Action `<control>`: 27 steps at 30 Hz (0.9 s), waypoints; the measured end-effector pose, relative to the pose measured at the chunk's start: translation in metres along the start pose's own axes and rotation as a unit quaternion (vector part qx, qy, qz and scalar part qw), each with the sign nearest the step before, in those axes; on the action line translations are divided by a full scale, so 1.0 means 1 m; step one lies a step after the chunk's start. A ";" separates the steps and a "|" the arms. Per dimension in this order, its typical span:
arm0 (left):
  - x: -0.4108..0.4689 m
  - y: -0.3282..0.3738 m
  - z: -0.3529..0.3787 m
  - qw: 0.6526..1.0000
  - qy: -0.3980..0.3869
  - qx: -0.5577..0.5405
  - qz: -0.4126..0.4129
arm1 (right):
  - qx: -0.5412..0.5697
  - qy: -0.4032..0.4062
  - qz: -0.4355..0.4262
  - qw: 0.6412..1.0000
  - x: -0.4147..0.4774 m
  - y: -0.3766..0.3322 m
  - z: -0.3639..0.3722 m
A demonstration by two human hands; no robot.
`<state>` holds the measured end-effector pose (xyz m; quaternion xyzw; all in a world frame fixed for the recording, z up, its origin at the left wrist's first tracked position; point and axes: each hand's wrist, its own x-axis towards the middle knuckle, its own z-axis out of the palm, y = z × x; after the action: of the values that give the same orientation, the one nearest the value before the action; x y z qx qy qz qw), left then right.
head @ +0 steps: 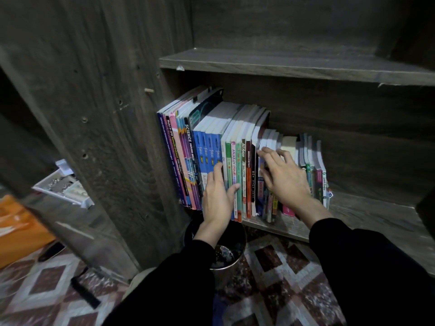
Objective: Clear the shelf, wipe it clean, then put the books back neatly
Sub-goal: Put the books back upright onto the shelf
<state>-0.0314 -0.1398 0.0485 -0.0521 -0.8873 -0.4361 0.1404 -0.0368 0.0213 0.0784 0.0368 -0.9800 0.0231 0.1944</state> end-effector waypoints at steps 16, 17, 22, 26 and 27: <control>0.051 0.006 -0.057 0.990 -0.081 0.008 0.116 | 0.002 -0.008 0.004 1.000 -0.001 -0.003 -0.005; 0.055 0.005 -0.060 0.988 -0.088 0.016 0.122 | 0.003 -0.005 0.003 1.000 -0.001 -0.003 -0.005; 0.060 0.002 -0.060 0.987 -0.094 0.024 0.124 | 0.009 0.002 0.002 1.000 0.000 -0.002 -0.003; 0.061 0.001 -0.060 0.989 -0.091 0.009 0.117 | 0.016 0.004 0.000 1.000 0.000 -0.002 -0.002; 0.061 0.002 -0.060 0.989 -0.091 0.010 0.116 | 0.015 0.004 0.001 1.000 0.000 -0.002 -0.002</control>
<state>-0.0766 -0.1879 0.1026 -0.1928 -0.8887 -0.4016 0.1089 -0.0358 0.0193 0.0802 0.0384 -0.9788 0.0385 0.1974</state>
